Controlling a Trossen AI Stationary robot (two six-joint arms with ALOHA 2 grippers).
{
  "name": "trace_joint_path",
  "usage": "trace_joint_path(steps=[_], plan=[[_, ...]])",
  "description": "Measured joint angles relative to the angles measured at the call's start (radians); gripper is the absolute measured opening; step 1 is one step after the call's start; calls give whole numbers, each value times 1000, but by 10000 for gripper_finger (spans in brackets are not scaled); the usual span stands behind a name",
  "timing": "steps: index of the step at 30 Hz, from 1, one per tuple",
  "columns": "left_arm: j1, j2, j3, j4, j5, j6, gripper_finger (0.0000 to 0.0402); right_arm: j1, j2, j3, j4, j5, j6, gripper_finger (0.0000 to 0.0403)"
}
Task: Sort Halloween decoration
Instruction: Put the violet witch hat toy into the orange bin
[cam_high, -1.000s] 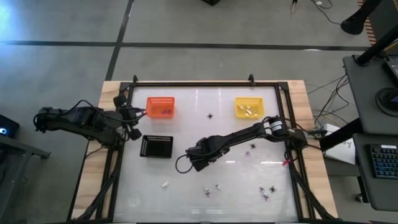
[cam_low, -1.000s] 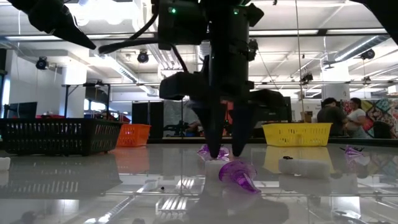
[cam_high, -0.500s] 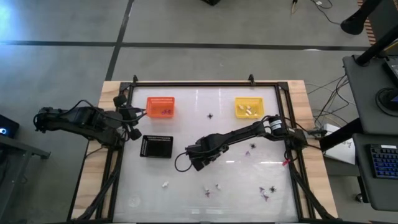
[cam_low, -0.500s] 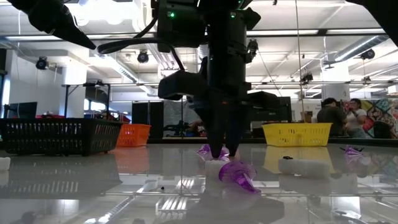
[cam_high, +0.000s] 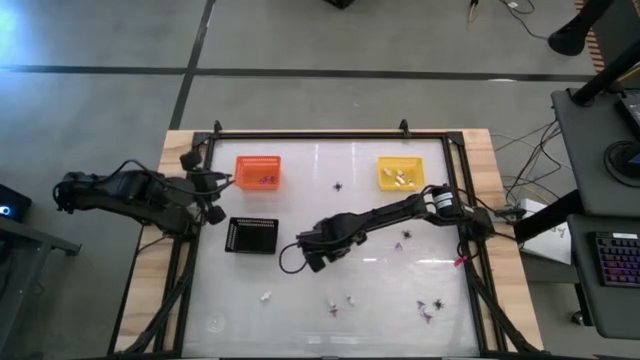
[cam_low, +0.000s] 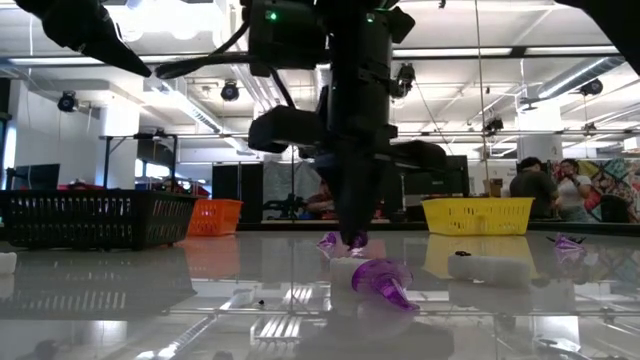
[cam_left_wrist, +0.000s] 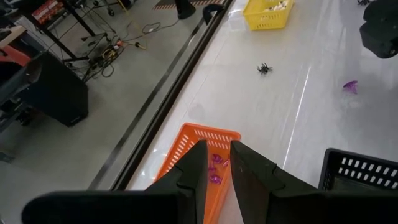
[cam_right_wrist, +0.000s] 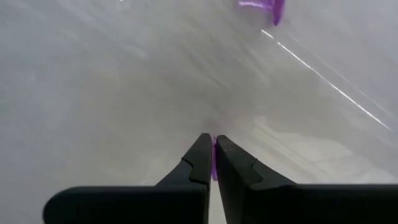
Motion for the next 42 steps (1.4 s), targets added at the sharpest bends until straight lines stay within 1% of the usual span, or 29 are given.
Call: trace_joint_path(steps=[8,14,19,21,29,33,37,42], plan=[[0,-18,53,-59,-6,0,52,-6,-1,70,0,9,-10,8],[0,-41,66,-94,-7,-1,52,-34,-2,167,1,83,-58,8],[0,-54,66,-111,-8,-19,52,-94,-2,240,39,136,-127,8],[0,-57,66,-116,-8,-28,52,-121,-1,252,79,139,-152,8],[0,-56,66,-116,-8,-30,52,-218,2,248,371,138,-242,9],[0,-57,66,-116,-8,-30,52,-269,3,243,486,140,-266,9],[0,-56,66,-116,-8,-30,52,-314,3,232,602,166,-274,9],[0,-57,66,-116,-8,-29,52,-363,3,207,727,164,-281,9]])
